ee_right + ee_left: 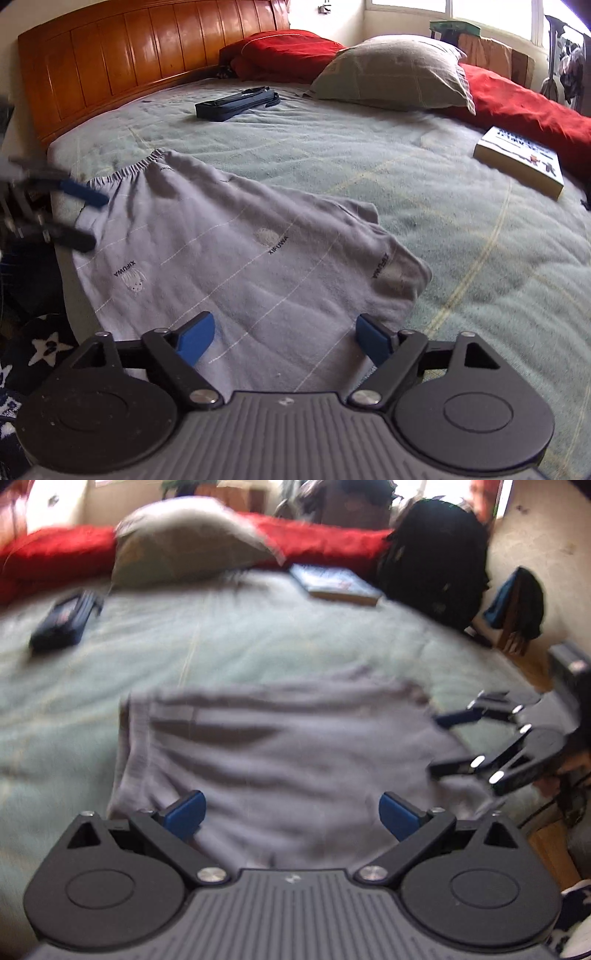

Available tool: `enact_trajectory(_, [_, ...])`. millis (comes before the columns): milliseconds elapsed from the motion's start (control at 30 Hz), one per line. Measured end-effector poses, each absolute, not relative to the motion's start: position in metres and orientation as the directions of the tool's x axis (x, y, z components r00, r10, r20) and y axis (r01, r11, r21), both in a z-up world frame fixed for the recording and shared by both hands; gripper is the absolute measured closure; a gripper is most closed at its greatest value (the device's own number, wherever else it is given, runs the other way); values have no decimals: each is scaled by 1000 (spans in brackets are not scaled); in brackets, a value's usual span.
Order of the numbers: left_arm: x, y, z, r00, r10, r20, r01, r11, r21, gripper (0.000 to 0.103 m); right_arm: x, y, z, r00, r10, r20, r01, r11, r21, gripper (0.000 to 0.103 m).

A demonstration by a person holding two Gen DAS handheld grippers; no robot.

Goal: Fold clothes

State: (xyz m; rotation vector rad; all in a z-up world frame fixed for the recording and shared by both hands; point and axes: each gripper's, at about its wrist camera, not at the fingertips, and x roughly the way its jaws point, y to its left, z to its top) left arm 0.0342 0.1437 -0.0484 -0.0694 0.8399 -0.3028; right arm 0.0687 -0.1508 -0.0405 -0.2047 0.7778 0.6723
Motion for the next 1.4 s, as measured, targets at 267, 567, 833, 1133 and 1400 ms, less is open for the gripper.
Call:
enact_trajectory(267, [18,141,-36,652,-269,-709,244,960,-140,3,68,-149,-41,529,475,-704,-608,790,76,13])
enact_trajectory(567, [13,143,-50,631,-222,-743,197,973,-123,3,37,-167,-23,583,456,-673,-548,832,89,10])
enact_trajectory(833, [17,129,-40,664,-243,-707,234,966,-113,3,-4,-163,-25,495,577,-649,-601,767,223,8])
enact_trajectory(1133, [19,145,-35,670,-279,-688,187,960,-208,3,5,-182,-29,457,625,-633,-503,768,396,2])
enact_trajectory(1400, [58,158,-46,643,-298,-706,132,951,-281,3,29,-171,-23,451,650,-612,-496,752,434,0])
